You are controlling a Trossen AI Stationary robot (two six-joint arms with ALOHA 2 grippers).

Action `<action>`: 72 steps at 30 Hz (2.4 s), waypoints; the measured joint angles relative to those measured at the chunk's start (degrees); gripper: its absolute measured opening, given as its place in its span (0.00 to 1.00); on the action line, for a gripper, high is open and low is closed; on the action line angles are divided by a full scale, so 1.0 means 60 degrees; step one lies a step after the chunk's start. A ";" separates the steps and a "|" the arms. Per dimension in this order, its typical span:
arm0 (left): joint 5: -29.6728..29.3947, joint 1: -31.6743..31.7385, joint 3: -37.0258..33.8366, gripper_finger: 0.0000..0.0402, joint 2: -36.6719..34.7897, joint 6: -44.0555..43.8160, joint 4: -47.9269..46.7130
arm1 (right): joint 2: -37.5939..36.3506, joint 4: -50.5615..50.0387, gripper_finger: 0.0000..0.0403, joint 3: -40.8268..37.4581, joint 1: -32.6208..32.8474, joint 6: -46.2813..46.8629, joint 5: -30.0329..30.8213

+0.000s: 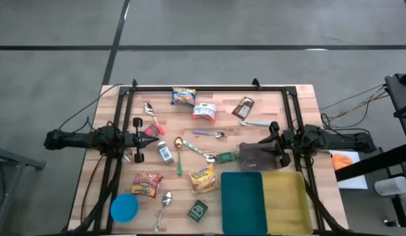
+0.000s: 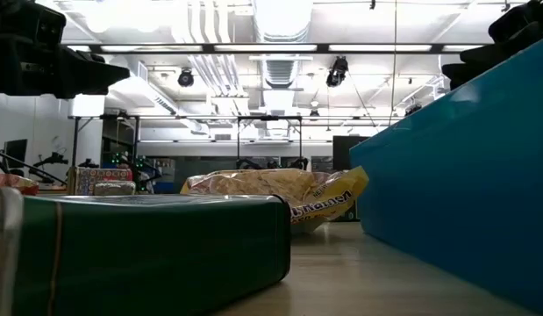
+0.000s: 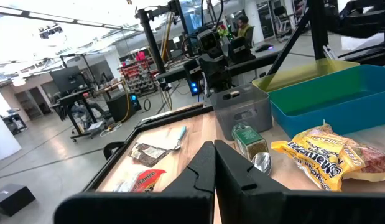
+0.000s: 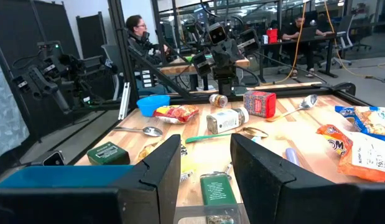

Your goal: Pick & Place Food Item

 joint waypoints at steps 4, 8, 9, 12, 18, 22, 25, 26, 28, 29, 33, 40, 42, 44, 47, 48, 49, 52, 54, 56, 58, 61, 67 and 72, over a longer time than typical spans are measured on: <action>0.0002 0.0000 -0.0001 0.00 -0.0004 -0.0018 0.0001 | -0.0002 -0.0002 0.34 0.0002 0.0000 0.0000 -0.0002; 0.0001 0.0000 -0.0002 0.00 -0.0004 -0.0018 -0.0001 | -0.0002 -0.0002 0.34 0.0000 0.0000 0.0000 0.0000; 0.0000 0.0000 0.0002 0.00 -0.0002 -0.0018 0.0001 | -0.0002 0.0000 0.34 0.0000 0.0000 0.0000 0.0000; 0.0001 0.0000 0.0000 0.00 -0.0004 -0.0015 0.0000 | -0.0001 -0.0003 0.34 0.0003 0.0002 0.0000 0.0000; 0.0001 0.0000 -0.0002 0.00 -0.0001 -0.0011 0.0001 | 0.0001 -0.0003 0.34 0.0004 0.0003 0.0000 -0.0003; 0.0002 0.0000 -0.0002 0.00 -0.0001 0.0015 0.0000 | -0.0002 -0.0003 0.34 0.0000 0.0000 0.0000 0.0000; 0.0001 0.0000 -0.0002 0.00 -0.0001 0.0015 -0.0002 | -0.0001 -0.0003 0.34 0.0002 0.0001 0.0000 -0.0001; -0.0001 0.0000 -0.0001 0.00 -0.0003 0.0015 -0.0002 | -0.0001 0.0000 0.34 0.0001 0.0001 0.0000 0.0000; 0.0002 0.0000 -0.0002 0.00 0.0000 0.0015 -0.0003 | 0.0000 0.0000 0.34 0.0001 0.0000 0.0000 0.0000; -0.0001 0.0000 0.0000 0.00 -0.0002 0.0013 -0.0001 | -0.0002 -0.0003 0.34 0.0004 0.0001 0.0000 -0.0001; 0.0001 0.0000 -0.0002 0.00 -0.0002 0.0011 0.0001 | -0.0001 0.0000 0.34 0.0000 0.0000 0.0000 0.0000; 0.0000 0.0000 0.0000 0.00 -0.0004 0.0011 -0.0001 | -0.0002 0.0210 0.34 0.0000 0.0002 0.0386 -0.0004; 0.0000 0.0000 0.0000 0.00 -0.0002 0.0011 0.0000 | -0.0001 0.0385 0.34 0.0001 0.0002 0.0898 0.0000; 0.0001 0.0000 0.0001 0.00 -0.0002 0.0011 -0.0001 | 0.0010 0.0898 0.34 0.0000 0.0000 0.1193 0.0004; -0.0002 0.0000 -0.0002 0.00 0.0000 0.0007 0.0001 | -0.0006 0.2208 0.34 0.0000 0.0004 0.1130 -0.0032; -0.0002 0.0000 -0.0002 0.00 -0.0004 0.0007 -0.0003 | -0.0006 0.2580 0.34 0.0000 0.0004 0.1057 -0.0060; 0.0001 0.0000 -0.0002 0.00 -0.0004 0.0007 -0.0002 | -0.0002 0.2895 0.34 0.0000 0.0000 0.0956 -0.0062; 0.0000 0.0000 0.0002 0.00 -0.0001 0.0007 -0.0001 | -0.0004 0.3482 0.34 0.0000 0.0000 0.0542 -0.0062; 0.0001 0.0000 -0.0002 0.00 -0.0003 0.0007 -0.0002 | -0.0004 0.3551 0.34 0.0000 0.0002 0.0409 -0.0062; 0.0002 0.0000 -0.0002 0.00 -0.0004 0.0007 -0.0003 | 0.0004 0.3508 0.34 0.0000 0.0000 0.0257 -0.0062; -0.0001 0.0000 -0.0002 0.00 -0.0003 0.0007 -0.0001 | 0.0002 0.3523 0.34 0.0000 0.0000 0.0462 -0.0062; 0.0002 0.0000 0.0000 0.00 -0.0004 0.0004 -0.0001 | -0.0002 0.3525 0.34 0.0000 0.0000 0.1591 -0.0146; -0.0002 0.0000 -0.0002 0.00 -0.0004 -0.0018 0.0001 | 0.0177 0.2781 0.34 0.0000 0.0000 -0.0380 -0.0053; 0.0002 0.0000 -0.0002 0.00 0.0000 -0.0018 -0.0001 | 0.0740 0.2805 0.34 0.0125 0.0000 -0.0474 0.1256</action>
